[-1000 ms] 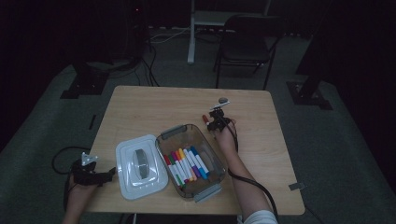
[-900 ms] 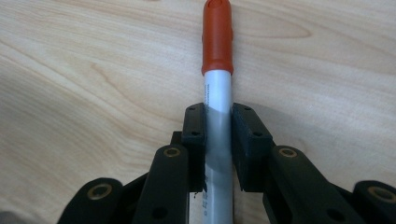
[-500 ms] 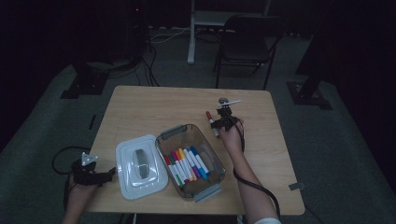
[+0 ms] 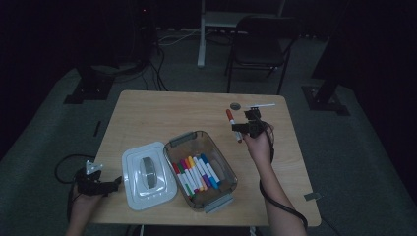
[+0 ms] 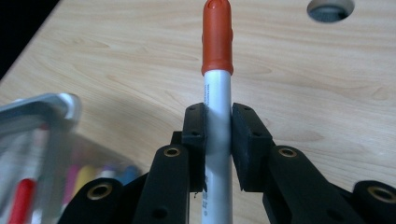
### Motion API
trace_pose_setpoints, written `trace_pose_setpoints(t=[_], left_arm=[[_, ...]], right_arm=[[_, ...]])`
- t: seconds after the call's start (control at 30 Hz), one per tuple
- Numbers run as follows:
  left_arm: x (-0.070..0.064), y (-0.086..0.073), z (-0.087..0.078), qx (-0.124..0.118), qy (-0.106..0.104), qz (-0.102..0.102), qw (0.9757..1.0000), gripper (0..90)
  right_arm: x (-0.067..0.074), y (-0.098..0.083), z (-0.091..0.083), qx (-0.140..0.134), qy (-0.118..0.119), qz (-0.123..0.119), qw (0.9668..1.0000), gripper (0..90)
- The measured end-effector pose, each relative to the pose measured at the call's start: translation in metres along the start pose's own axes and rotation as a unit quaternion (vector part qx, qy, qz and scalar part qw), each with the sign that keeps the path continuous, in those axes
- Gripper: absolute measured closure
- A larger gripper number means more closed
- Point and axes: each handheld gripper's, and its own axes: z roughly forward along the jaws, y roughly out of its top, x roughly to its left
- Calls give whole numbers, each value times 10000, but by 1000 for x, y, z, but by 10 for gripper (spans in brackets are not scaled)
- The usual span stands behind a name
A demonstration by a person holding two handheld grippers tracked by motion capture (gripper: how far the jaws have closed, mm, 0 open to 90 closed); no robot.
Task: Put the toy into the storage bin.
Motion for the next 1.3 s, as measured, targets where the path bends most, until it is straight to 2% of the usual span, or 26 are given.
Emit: trace_pose_setpoints(t=[0.13, 0.2, 0.23, 0.43, 0.5, 0.57, 0.6, 0.63, 0.7, 0.73, 0.87, 1.03, 1.1, 1.17, 1.3], left_arm=[[0, 0, 0, 1, 0, -1, 10000, 5], [0, 0, 0, -1, 0, 0, 10000, 5], [0, 0, 0, 0, 0, -2, 10000, 5], [0, 0, 0, -4, 4, 5, 10000, 5], [0, 0, 0, -6, 5, 0, 10000, 5], [0, 0, 0, -7, 3, -1, 10000, 5], [0, 0, 0, -1, 2, 3, 10000, 5], [0, 0, 0, -1, 2, 1, 10000, 5], [0, 0, 0, -1, 1, -1, 10000, 5], [0, 0, 0, -1, 1, -1, 10000, 5], [0, 0, 0, -1, -1, -7, 10000, 5], [0, 0, 0, 3, -2, -4, 10000, 5], [0, 0, 0, 5, -2, -3, 10000, 5], [0, 0, 0, 5, -2, -2, 10000, 5], [0, 0, 0, 1, -2, -5, 10000, 5]], right_arm=[[6, -1, -23, -185, 104, -76, 9997, 768], [7, -1, -27, -225, 147, -91, 9996, 768], [13, -2, -40, -328, 187, -207, 9991, 768], [34, -6, -68, -533, 508, -430, 9964, 768], [43, -7, -74, -566, 688, -508, 9947, 768], [48, -9, -78, -585, 727, -561, 9941, 768], [52, -10, -81, -605, 838, -599, 9928, 768], [64, -14, -86, -617, 1033, -681, 9904, 768], [73, -18, -88, -591, 1192, -772, 9881, 768], [73, -18, -88, -591, 1192, -772, 9881, 768], [96, -30, -84, -462, 1496, -935, 9832, 768], [118, -42, -69, -239, 1615, -1106, 9804, 768], [125, -47, -60, -68, 1687, -1167, 9787, 768], [133, -52, -49, 137, 1629, -1284, 9782, 767], [143, -61, -24, 553, 1610, -1341, 9762, 768]])
